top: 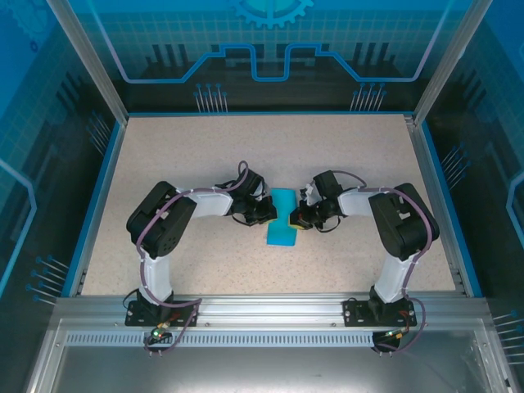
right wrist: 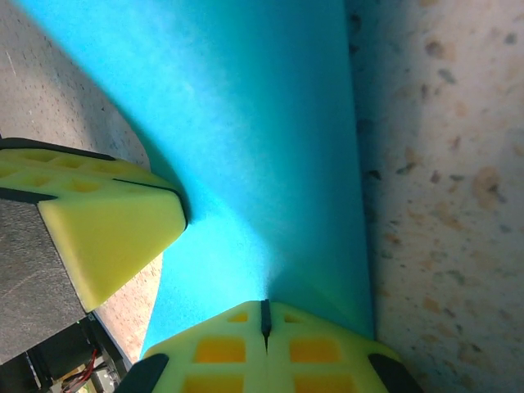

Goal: Fold a paper plane with a square sheet of paper (pick it up from the middle)
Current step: Fold the square sheet of paper in half at the center of the table.

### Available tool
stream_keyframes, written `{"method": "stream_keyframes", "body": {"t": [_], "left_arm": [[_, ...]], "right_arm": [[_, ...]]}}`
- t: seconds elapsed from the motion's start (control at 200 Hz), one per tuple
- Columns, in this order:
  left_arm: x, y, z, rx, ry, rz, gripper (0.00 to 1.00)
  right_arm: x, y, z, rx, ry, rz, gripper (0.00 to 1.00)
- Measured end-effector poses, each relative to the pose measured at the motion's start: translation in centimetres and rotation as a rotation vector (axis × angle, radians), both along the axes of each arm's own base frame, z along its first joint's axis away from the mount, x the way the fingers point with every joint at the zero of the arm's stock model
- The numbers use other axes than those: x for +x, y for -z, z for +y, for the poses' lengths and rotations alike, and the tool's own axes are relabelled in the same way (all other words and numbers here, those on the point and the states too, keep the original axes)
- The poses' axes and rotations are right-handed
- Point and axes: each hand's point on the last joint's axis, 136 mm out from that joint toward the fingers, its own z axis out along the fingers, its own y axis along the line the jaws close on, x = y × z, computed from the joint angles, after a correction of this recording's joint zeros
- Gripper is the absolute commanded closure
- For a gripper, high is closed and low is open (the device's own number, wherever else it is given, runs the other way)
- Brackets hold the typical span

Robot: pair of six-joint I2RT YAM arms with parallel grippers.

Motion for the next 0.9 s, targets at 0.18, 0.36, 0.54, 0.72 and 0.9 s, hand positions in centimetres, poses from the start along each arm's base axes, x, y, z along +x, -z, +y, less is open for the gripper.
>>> {"method": "stream_keyframes", "body": {"t": [0.18, 0.36, 0.54, 0.72, 0.9], "left_arm": [[0.0, 0.0, 0.0, 0.0, 0.0, 0.0, 1.0], [0.0, 0.0, 0.0, 0.0, 0.003, -0.002, 1.0], [0.0, 0.0, 0.0, 0.001, 0.003, -0.002, 1.0], [0.0, 0.0, 0.0, 0.004, 0.005, 0.001, 1.0], [0.0, 0.0, 0.0, 0.004, 0.006, 0.001, 1.0]], "right_arm": [[0.0, -0.1, 0.0, 0.018, -0.006, -0.013, 0.97], [-0.5, -0.8, -0.1, 0.023, -0.015, -0.024, 0.95], [-0.5, -2.2, 0.2, 0.056, -0.032, -0.058, 0.94], [-1.9, -1.0, 0.2, 0.051, -0.045, -0.018, 0.95], [-2.6, -0.1, 0.1, 0.047, -0.059, -0.002, 0.96]]}}
